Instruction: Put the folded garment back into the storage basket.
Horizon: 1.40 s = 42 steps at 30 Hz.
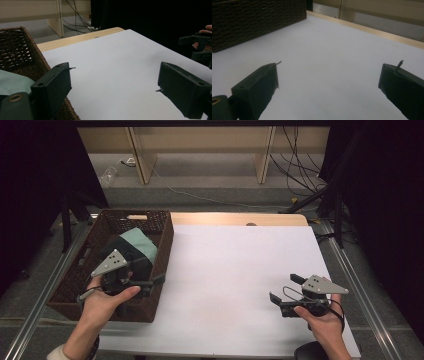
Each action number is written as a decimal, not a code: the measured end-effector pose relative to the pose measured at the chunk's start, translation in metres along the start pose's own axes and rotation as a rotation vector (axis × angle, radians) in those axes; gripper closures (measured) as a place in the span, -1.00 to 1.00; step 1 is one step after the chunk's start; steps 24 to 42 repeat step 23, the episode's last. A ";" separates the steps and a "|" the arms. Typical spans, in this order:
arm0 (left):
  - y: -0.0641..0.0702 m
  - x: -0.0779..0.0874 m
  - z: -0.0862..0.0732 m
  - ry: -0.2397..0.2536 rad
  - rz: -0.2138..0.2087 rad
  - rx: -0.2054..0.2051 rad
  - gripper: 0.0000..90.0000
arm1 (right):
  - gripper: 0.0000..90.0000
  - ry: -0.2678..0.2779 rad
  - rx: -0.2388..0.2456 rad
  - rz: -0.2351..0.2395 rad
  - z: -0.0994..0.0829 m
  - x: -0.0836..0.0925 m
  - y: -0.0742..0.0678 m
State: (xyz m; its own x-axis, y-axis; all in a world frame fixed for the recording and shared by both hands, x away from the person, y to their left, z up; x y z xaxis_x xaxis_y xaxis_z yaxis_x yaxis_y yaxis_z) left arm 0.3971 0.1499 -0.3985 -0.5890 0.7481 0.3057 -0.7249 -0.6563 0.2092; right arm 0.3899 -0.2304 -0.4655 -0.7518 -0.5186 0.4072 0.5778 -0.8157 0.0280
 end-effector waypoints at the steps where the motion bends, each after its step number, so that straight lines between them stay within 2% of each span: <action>1: 0.001 0.000 -0.001 -0.003 -0.001 -0.002 -0.76 | -0.93 -0.001 -0.001 0.001 0.000 0.000 0.000; 10: 0.005 -0.004 -0.006 -0.024 0.016 -0.032 -0.77 | -0.93 0.000 -0.002 0.003 0.000 0.000 0.000; 14: 0.007 -0.005 -0.006 -0.023 0.010 -0.039 -0.77 | -0.93 -0.001 -0.004 0.002 0.000 0.000 0.000; 20: 0.008 -0.007 -0.005 -0.006 -0.001 -0.035 -0.76 | -0.92 0.001 -0.009 0.003 -0.001 0.000 0.001; 42: 0.009 -0.009 -0.007 -0.008 -0.004 -0.033 -0.76 | -0.92 0.000 -0.009 0.002 -0.001 0.000 0.001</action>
Point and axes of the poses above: each handheld gripper's, and its own axes: x roughly backward along the jaws, z roughly out of its top, y roughly to its right, the point moved 9 cm from there along -x, roughly forward along the jaws, and after that the axes turned 5 degrees about -z, right-handed, at the moved point
